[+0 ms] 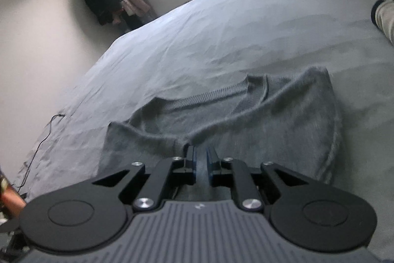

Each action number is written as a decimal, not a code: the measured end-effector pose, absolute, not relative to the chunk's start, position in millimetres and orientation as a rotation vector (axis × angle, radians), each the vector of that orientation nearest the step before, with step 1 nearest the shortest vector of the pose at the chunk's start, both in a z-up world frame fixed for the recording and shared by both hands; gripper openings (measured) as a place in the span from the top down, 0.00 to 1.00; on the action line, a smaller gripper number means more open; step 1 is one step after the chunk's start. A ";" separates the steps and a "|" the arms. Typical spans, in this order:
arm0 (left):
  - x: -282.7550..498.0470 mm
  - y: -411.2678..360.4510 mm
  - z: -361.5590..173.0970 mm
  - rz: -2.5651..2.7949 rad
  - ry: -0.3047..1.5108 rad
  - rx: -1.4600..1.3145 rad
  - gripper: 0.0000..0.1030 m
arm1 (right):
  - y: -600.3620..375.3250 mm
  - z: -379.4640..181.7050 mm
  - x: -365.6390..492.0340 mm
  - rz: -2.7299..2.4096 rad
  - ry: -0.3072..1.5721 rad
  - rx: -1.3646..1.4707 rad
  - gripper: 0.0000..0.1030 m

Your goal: Fold clothes

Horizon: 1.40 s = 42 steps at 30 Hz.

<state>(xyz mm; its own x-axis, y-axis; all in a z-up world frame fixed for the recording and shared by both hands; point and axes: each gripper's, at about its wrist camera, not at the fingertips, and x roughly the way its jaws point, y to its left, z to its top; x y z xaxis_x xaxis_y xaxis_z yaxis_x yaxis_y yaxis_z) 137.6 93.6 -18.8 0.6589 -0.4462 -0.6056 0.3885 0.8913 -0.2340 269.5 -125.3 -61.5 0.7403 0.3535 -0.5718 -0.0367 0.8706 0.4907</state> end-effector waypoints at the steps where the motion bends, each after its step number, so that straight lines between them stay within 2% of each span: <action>1: 132.3 98.1 -18.0 -0.460 0.714 -0.080 0.55 | -124.7 -60.7 264.7 0.234 0.721 0.479 0.84; 5: 106.2 113.7 -14.4 -0.429 0.739 -0.065 0.54 | -117.8 -57.8 240.9 0.289 0.755 0.521 0.81; 6: 99.0 116.8 -13.8 -0.420 0.747 -0.060 0.54 | -115.1 -57.6 233.6 0.304 0.763 0.537 0.72; 8: 83.1 122.1 -11.7 -0.404 0.762 -0.041 0.54 | -108.9 -56.9 218.3 0.335 0.774 0.568 0.64; 18: -14.7 141.1 -5.6 -0.381 0.811 0.047 0.54 | -82.3 -52.4 128.0 0.498 0.862 0.723 0.64; 25: -75.6 162.3 -12.1 -0.321 0.823 -0.022 0.54 | -64.6 -53.8 68.8 0.566 0.886 0.753 0.64; 31: -105.0 179.6 -25.6 -0.258 0.827 -0.119 0.54 | -50.8 -61.9 36.9 0.622 0.888 0.751 0.64; 35: -118.0 186.4 -36.6 -0.222 0.812 -0.122 0.54 | -39.8 -67.1 30.9 0.654 0.942 0.721 0.64; 39: -131.0 200.6 -47.6 -0.223 0.764 -0.247 0.54 | -31.6 -78.1 26.5 0.690 1.015 0.805 0.64; 42: -135.5 202.5 -49.0 -0.229 0.756 -0.268 0.55 | -23.8 -83.2 24.4 0.701 1.054 0.829 0.67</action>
